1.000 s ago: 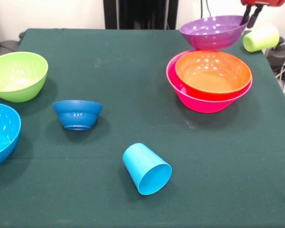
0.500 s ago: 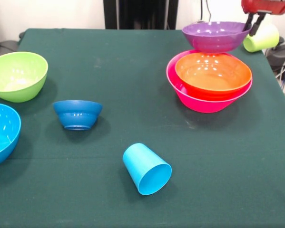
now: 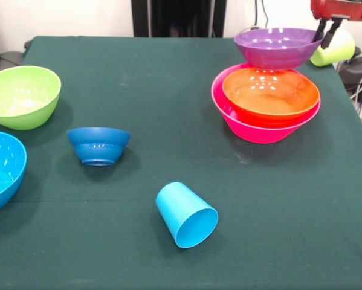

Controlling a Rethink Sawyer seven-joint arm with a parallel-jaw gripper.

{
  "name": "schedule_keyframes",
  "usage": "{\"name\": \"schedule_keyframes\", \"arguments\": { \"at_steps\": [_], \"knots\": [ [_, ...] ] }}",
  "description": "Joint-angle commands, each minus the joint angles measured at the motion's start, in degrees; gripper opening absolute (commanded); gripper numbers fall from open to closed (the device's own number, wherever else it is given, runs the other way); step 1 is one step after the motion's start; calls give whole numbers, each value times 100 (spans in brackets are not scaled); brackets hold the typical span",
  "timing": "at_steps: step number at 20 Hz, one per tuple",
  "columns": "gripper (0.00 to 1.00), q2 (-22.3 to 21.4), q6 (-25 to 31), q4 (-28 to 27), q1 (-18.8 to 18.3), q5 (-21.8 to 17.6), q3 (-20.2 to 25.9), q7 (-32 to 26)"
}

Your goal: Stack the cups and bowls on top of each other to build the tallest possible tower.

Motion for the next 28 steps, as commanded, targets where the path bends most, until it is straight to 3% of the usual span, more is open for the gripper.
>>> {"name": "schedule_keyframes", "arguments": {
  "at_steps": [1,28],
  "knots": [
    [0,-109,453,-424,-81,-78,381,73],
    [0,28,1531,-1611,-160,-337,317,-290]
  ]
}}
